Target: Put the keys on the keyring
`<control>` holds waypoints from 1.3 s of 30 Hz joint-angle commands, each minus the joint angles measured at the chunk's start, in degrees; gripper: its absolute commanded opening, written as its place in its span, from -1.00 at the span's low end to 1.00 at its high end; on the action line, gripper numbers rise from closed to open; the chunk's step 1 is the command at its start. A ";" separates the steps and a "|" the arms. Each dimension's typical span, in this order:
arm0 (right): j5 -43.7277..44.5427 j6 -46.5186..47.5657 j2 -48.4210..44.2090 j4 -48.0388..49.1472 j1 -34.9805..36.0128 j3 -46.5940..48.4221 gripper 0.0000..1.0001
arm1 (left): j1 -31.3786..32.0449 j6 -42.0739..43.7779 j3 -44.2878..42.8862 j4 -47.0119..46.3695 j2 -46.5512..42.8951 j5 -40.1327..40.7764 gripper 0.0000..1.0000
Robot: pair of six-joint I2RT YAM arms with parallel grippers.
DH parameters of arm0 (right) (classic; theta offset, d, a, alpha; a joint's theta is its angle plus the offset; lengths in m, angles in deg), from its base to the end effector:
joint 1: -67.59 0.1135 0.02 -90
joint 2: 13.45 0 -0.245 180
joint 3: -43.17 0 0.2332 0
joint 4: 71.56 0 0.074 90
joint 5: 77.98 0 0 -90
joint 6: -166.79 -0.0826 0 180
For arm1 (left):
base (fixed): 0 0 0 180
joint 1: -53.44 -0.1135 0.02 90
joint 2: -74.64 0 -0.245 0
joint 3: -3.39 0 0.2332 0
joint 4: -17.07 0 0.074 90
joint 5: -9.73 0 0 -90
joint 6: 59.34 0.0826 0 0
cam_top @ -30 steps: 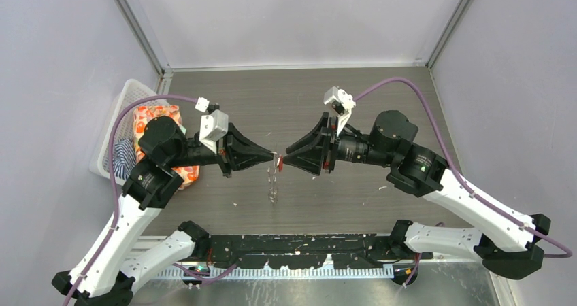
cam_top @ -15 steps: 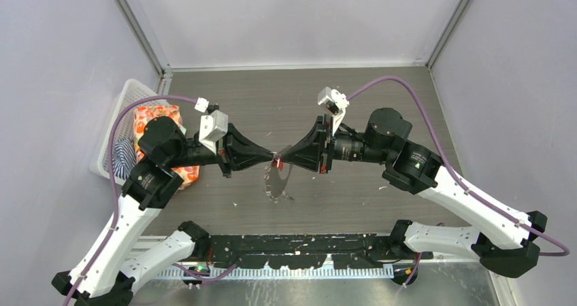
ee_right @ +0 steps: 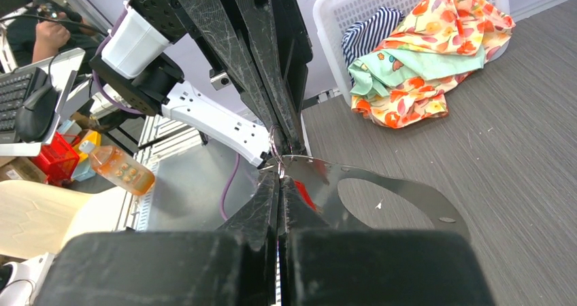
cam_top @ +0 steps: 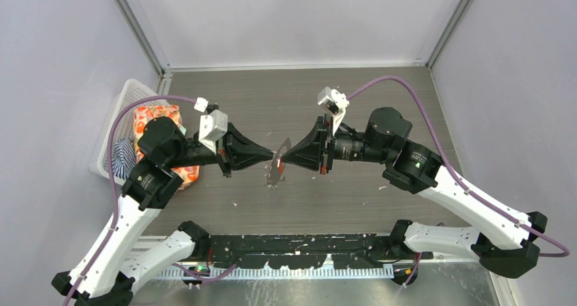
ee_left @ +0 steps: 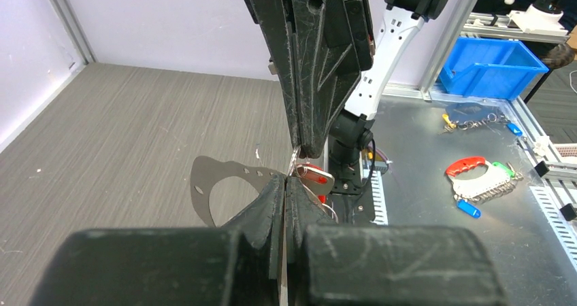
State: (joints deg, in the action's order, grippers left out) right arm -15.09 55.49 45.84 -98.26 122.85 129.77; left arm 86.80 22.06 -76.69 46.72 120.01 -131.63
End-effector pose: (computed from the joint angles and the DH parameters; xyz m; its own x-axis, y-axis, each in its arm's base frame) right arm 0.1113 0.2266 0.4327 -0.3544 0.0564 -0.9334 -0.9256 0.1205 0.3587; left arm 0.1021 -0.1444 0.4317 -0.0757 -0.0620 -0.9952 0.9931 0.0854 -0.0808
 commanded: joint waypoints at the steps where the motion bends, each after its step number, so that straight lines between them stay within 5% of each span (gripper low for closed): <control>1: -0.30 -0.47 -0.52 0.52 -0.26 1.07 -0.98 | 0.16 -0.54 -1.11 -5.45 -0.63 0.64 -0.99; 23: -3.35 -2.96 1.94 1.32 -2.04 -0.52 -0.97 | 0.19 -0.50 -1.22 -6.06 -0.78 -1.12 -0.99; 25: -3.32 -2.80 1.05 0.74 -2.16 -0.74 -0.70 | 0.20 -0.14 -1.04 -5.77 -0.93 -1.00 -0.99; 26: -2.21 -2.75 0.16 0.74 -2.19 -1.11 -0.39 | 0.15 0.08 -1.02 -5.63 -0.97 -0.90 -0.99; 29: 0.01 -2.85 -2.15 2.44 -2.22 -3.15 -0.11 | 0.20 0.16 -1.03 -5.57 -0.99 -0.77 -0.99; 34: 1.63 -3.20 -3.04 4.73 -2.18 -4.29 0.03 | 0.19 0.24 -1.16 -5.47 -0.90 -0.70 -0.99; 39: 1.81 -3.22 -3.25 7.55 -2.19 -4.47 -0.07 | 0.15 0.25 -1.16 -5.22 -0.89 -0.67 -0.99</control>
State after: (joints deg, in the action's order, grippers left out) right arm -14.59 52.60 43.54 -95.90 120.84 125.53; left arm 86.80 22.06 -76.69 44.86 119.98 -131.89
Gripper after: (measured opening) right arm 0.489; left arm 0.010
